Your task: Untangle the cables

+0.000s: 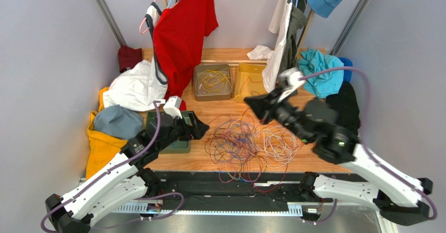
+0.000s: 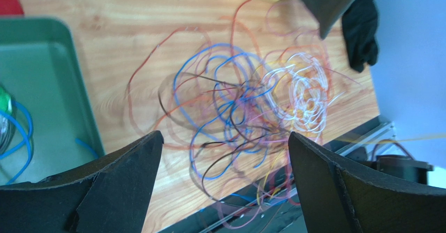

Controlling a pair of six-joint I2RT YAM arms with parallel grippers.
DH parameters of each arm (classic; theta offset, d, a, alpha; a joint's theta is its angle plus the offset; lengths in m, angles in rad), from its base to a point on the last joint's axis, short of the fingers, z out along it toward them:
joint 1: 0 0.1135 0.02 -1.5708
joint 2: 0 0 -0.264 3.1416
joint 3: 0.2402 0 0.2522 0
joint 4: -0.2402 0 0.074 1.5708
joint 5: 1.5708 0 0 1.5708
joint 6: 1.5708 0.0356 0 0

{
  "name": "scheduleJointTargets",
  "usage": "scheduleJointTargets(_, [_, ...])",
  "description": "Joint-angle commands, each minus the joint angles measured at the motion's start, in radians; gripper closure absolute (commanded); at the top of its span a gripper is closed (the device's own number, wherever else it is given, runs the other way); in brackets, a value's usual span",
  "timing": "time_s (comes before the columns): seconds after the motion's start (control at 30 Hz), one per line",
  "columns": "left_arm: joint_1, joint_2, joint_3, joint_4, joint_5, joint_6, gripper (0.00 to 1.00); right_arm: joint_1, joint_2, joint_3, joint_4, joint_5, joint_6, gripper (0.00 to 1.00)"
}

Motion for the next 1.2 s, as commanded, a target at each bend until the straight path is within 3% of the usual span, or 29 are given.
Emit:
scheduleJointTargets(0.0, [-0.001,0.019,0.082,0.099,0.026,0.048,0.01,0.002,-0.010,0.217,-0.239,0.046,-0.107,1.00])
scheduleJointTargets(0.2, [-0.001,0.038,0.058,0.290,0.130,0.050,0.01,0.005,0.028,0.466,-0.334,-0.021,-0.121,1.00])
scheduleJointTargets(0.4, [-0.001,0.022,-0.036,0.620,0.280,0.027,0.01,0.003,0.037,0.501,-0.346,-0.035,-0.110,1.00])
scheduleJointTargets(0.5, [-0.001,0.047,-0.057,0.709,0.314,0.040,0.01,0.003,0.045,0.555,-0.314,-0.041,-0.127,1.00])
scheduleJointTargets(0.7, [-0.019,0.168,-0.060,0.890,0.475,0.083,0.01,0.005,0.177,0.823,-0.389,-0.109,-0.133,1.00])
scheduleJointTargets(0.93, [-0.209,0.249,-0.097,0.978,0.419,0.295,0.01,0.003,0.191,0.790,-0.369,-0.127,-0.109,1.00])
scheduleJointTargets(1.17, [-0.258,0.361,-0.191,1.237,0.454,0.301,0.01,0.003,0.197,0.797,-0.375,-0.150,-0.093,1.00])
